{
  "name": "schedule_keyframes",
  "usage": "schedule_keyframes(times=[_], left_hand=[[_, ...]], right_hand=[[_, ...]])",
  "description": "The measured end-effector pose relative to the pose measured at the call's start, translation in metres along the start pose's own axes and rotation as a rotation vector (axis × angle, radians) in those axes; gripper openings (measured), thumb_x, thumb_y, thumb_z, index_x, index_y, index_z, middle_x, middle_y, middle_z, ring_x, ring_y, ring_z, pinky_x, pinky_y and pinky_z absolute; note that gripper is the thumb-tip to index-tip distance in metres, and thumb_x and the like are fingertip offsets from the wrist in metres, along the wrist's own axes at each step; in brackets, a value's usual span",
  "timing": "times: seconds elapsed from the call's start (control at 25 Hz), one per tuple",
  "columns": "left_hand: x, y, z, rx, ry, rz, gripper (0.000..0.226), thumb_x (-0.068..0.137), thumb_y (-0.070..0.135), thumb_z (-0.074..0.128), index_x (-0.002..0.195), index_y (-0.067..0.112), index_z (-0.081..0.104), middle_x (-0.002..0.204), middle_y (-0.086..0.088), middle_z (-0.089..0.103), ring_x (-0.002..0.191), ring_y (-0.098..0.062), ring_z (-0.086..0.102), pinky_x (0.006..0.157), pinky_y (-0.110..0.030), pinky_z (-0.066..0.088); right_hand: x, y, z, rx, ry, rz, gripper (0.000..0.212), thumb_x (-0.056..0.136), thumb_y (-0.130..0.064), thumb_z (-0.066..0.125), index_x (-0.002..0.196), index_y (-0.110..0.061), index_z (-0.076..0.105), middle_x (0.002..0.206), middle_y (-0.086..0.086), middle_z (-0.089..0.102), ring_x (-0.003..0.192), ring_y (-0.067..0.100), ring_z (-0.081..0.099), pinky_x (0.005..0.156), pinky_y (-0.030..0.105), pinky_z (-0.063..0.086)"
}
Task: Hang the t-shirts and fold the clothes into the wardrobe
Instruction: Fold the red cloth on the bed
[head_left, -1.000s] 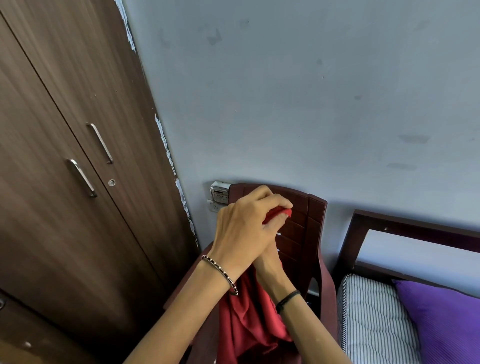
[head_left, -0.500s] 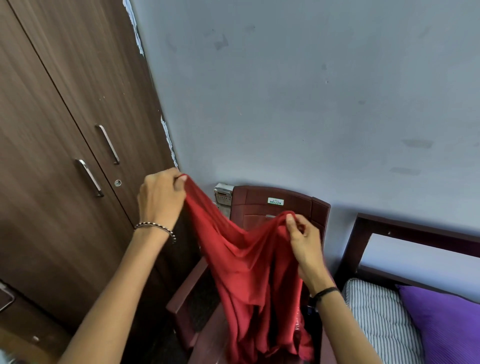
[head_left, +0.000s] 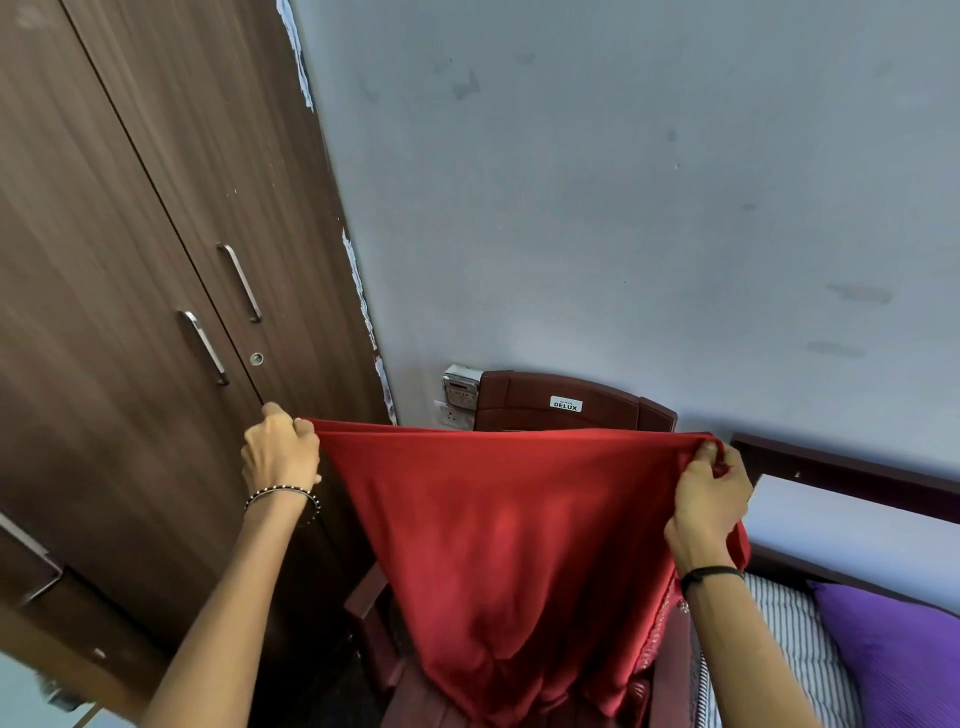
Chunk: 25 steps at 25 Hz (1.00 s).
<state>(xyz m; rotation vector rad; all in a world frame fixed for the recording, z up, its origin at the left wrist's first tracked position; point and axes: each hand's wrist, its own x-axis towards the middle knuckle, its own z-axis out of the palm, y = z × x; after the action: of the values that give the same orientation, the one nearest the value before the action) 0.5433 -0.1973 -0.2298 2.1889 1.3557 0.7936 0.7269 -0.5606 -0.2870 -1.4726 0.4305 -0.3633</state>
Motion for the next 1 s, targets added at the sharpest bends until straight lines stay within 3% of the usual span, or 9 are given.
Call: schedule_keyframes(times=[0.2, 0.32, 0.4, 0.48, 0.6, 0.68, 0.8, 0.88, 1.0], left_hand=[[-0.021, 0.01, -0.003, -0.32, 0.027, -0.032, 0.005, 0.095, 0.004, 0.043, 0.098, 0.007, 0.046, 0.071, -0.016, 0.065, 0.049, -0.029, 0.066, 0.055, -0.042, 0.059], [-0.024, 0.008, -0.003, -0.227, 0.036, 0.053, 0.021, 0.095, -0.002, 0.041, 0.107, 0.009, 0.055, 0.093, -0.014, 0.06, 0.053, -0.029, 0.067, 0.065, -0.042, 0.059], [-0.021, 0.003, -0.002, -0.084, 0.008, 0.147, 0.028, 0.095, -0.003, 0.04, 0.097, 0.01, 0.065, 0.102, -0.011, 0.053, 0.06, -0.032, 0.066, 0.071, -0.043, 0.058], [-0.018, 0.001, 0.0, 0.003, -0.048, 0.204, 0.033, 0.095, -0.002, 0.041, 0.081, 0.012, 0.068, 0.093, -0.011, 0.059, 0.066, -0.031, 0.064, 0.071, -0.038, 0.057], [-0.021, 0.002, -0.004, -0.092, -0.187, 0.139, 0.037, 0.096, 0.002, 0.041, 0.072, 0.013, 0.068, 0.069, -0.014, 0.068, 0.054, -0.021, 0.062, 0.051, -0.015, 0.049], [-0.022, 0.0, -0.007, -0.174, -0.26, 0.099, 0.032, 0.094, 0.007, 0.048, 0.072, 0.014, 0.07, 0.065, -0.009, 0.069, 0.057, -0.016, 0.066, 0.054, -0.01, 0.045], [-0.029, -0.003, -0.011, -0.132, -0.374, 0.163, 0.014, 0.083, 0.009, 0.064, 0.082, 0.019, 0.073, 0.075, -0.001, 0.07, 0.071, -0.01, 0.066, 0.06, -0.009, 0.042], [-0.031, -0.009, -0.011, -0.11, -0.426, 0.198, 0.017, 0.078, 0.007, 0.074, 0.086, 0.021, 0.073, 0.08, 0.001, 0.07, 0.074, -0.005, 0.065, 0.06, -0.006, 0.042], [-0.03, -0.018, -0.01, -0.168, -0.433, 0.135, 0.007, 0.08, 0.022, 0.08, 0.086, 0.02, 0.076, 0.076, -0.002, 0.072, 0.07, -0.01, 0.07, 0.074, -0.016, 0.05]], right_hand=[[-0.002, 0.0, -0.006, -0.013, 0.027, -0.023, 0.022, 0.106, -0.025, 0.049, 0.113, -0.016, 0.068, 0.092, 0.003, 0.062, 0.086, 0.022, 0.055, 0.076, 0.026, 0.036], [0.0, 0.001, -0.007, -0.015, 0.02, -0.034, 0.022, 0.107, -0.026, 0.049, 0.114, -0.017, 0.068, 0.094, 0.003, 0.062, 0.087, 0.021, 0.054, 0.076, 0.026, 0.036], [0.001, 0.002, -0.007, -0.019, 0.028, -0.034, 0.023, 0.107, -0.026, 0.048, 0.115, -0.017, 0.068, 0.096, 0.003, 0.062, 0.088, 0.02, 0.054, 0.077, 0.026, 0.037], [0.003, 0.004, -0.006, -0.011, 0.034, -0.016, 0.024, 0.107, -0.027, 0.048, 0.116, -0.016, 0.068, 0.097, 0.003, 0.062, 0.089, 0.019, 0.054, 0.077, 0.026, 0.037], [0.008, 0.008, -0.003, -0.024, 0.038, -0.007, 0.027, 0.107, -0.028, 0.048, 0.118, -0.014, 0.068, 0.098, 0.005, 0.062, 0.09, 0.021, 0.055, 0.078, 0.026, 0.036], [0.011, 0.009, -0.001, -0.023, 0.048, -0.012, 0.028, 0.107, -0.027, 0.048, 0.119, -0.012, 0.068, 0.1, 0.008, 0.063, 0.09, 0.021, 0.054, 0.078, 0.025, 0.036], [0.016, 0.012, 0.002, -0.027, 0.062, 0.007, 0.029, 0.107, -0.027, 0.048, 0.121, -0.011, 0.067, 0.099, 0.006, 0.062, 0.089, 0.02, 0.053, 0.075, 0.021, 0.035], [0.02, 0.013, 0.005, -0.033, 0.056, 0.0, 0.029, 0.107, -0.028, 0.048, 0.119, -0.011, 0.067, 0.1, 0.007, 0.064, 0.09, 0.02, 0.054, 0.078, 0.025, 0.037], [0.026, 0.01, 0.014, -0.067, 0.029, -0.025, 0.028, 0.106, -0.027, 0.049, 0.118, -0.01, 0.068, 0.098, 0.008, 0.063, 0.09, 0.02, 0.054, 0.083, 0.031, 0.043]])
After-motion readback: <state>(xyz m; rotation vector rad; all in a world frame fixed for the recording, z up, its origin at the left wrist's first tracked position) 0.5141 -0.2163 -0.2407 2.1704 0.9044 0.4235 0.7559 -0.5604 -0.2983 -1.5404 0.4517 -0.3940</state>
